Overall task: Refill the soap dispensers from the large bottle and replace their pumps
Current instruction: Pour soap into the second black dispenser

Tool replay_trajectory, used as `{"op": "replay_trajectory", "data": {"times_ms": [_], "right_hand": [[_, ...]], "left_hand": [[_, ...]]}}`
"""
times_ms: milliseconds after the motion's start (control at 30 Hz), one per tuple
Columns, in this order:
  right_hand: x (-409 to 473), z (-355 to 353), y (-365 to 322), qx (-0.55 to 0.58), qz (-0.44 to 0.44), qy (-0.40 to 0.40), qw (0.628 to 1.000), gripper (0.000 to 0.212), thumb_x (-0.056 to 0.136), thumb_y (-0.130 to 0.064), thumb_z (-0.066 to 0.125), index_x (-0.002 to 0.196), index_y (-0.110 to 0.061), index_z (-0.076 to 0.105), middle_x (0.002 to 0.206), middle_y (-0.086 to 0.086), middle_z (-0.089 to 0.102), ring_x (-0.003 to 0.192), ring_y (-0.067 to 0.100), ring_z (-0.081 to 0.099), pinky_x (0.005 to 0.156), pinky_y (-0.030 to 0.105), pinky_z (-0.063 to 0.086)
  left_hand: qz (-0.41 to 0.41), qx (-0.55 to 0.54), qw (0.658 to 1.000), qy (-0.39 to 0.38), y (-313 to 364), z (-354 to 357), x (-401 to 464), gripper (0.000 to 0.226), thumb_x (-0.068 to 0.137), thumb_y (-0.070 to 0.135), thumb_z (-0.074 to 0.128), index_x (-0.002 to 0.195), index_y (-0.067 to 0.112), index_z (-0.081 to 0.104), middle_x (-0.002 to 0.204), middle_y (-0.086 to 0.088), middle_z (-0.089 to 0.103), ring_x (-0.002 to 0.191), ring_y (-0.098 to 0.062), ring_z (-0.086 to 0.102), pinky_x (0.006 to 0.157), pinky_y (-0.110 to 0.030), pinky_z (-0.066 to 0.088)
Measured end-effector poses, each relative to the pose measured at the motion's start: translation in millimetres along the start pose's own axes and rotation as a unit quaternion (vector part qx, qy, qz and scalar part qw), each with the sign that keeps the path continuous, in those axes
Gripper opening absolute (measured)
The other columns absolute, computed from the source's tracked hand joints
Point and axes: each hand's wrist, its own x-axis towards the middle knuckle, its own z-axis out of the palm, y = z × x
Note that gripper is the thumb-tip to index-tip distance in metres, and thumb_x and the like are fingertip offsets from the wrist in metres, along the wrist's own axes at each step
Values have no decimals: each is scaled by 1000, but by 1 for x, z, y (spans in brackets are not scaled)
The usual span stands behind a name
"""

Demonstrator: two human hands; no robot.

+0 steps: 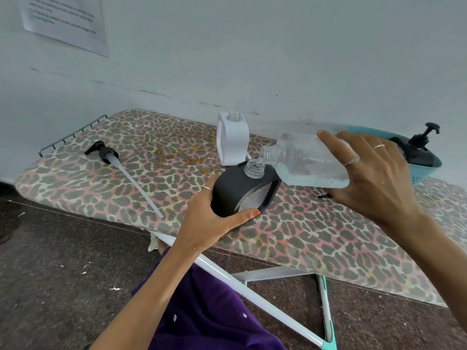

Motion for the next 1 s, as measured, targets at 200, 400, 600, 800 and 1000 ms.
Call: {"op": "replay_trajectory", "data": {"times_ms": [200, 400, 600, 800, 1000], "right_hand": [[0, 0, 2, -2, 7, 0, 1000, 80, 66, -25, 82, 136, -15, 45, 114, 20, 63, 99, 42, 61, 77, 51, 46], [-1, -1, 3, -6, 3, 7, 1000, 78, 67, -29, 80, 135, -15, 45, 113, 21, 63, 97, 42, 61, 77, 50, 47], [-2, -2, 4, -7, 1, 11, 1000, 75, 69, -27, 78, 135, -16, 45, 113, 21, 63, 97, 43, 61, 76, 51, 46], [-1, -2, 6, -16, 0, 16, 1000, 77, 67, -25, 80, 135, -16, 46, 113, 19, 64, 97, 41, 61, 77, 49, 46], [-1, -1, 7, -21, -7, 21, 1000, 76, 66, -22, 78, 135, -16, 47, 112, 19, 64, 97, 41, 61, 76, 49, 47]], "left_hand": [[2, 1, 1000, -1, 1, 0, 0, 56, 57, 46, 80, 105, 45, 52, 100, 33, 65, 98, 7, 62, 79, -10, 50], [2, 2, 1000, -3, -1, 0, 0, 57, 56, 47, 80, 106, 45, 52, 104, 30, 64, 99, 5, 63, 81, -14, 52], [-4, -7, 1000, -9, 2, -1, 0, 59, 50, 47, 81, 101, 45, 51, 88, 35, 65, 81, 11, 64, 67, -9, 51], [7, 0, 1000, -14, 1, -2, 1, 65, 50, 47, 85, 103, 47, 48, 93, 42, 61, 91, 16, 60, 73, -4, 46], [7, 0, 1000, -9, 0, -2, 1, 69, 41, 61, 82, 100, 48, 49, 86, 40, 62, 85, 16, 59, 71, -4, 47]]}}
